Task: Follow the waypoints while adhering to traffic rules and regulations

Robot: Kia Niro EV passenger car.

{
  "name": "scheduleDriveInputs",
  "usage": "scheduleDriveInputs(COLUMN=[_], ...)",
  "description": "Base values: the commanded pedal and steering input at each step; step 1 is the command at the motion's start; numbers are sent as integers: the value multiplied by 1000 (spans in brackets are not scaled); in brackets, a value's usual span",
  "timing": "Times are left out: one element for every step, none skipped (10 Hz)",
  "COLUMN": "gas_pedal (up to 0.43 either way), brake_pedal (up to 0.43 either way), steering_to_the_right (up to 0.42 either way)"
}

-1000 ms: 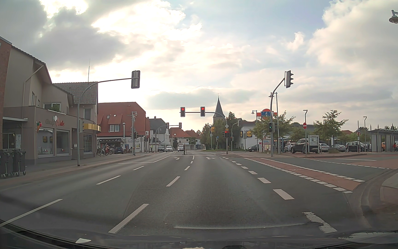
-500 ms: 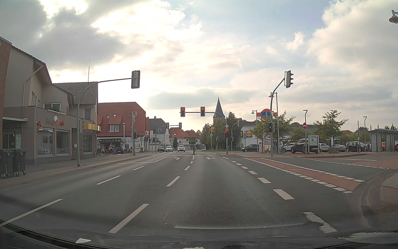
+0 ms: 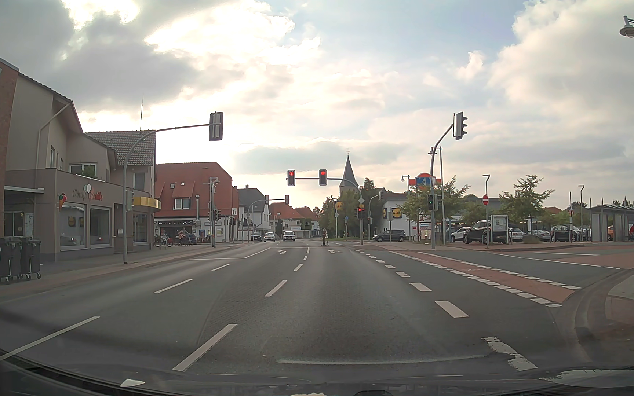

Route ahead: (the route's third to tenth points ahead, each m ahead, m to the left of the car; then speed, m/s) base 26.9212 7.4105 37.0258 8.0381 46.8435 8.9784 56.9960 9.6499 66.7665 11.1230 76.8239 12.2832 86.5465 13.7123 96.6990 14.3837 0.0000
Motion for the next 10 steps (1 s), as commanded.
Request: scheduleDriveInputs(gas_pedal=[0,0,0,0,0,0,0,0,0,0], brake_pedal=[220,220,220,220,220,220,220,220,220,220], steering_to_the_right=[-5,-5,-5,-5,-5,-5,-5,-5,-5,-5])
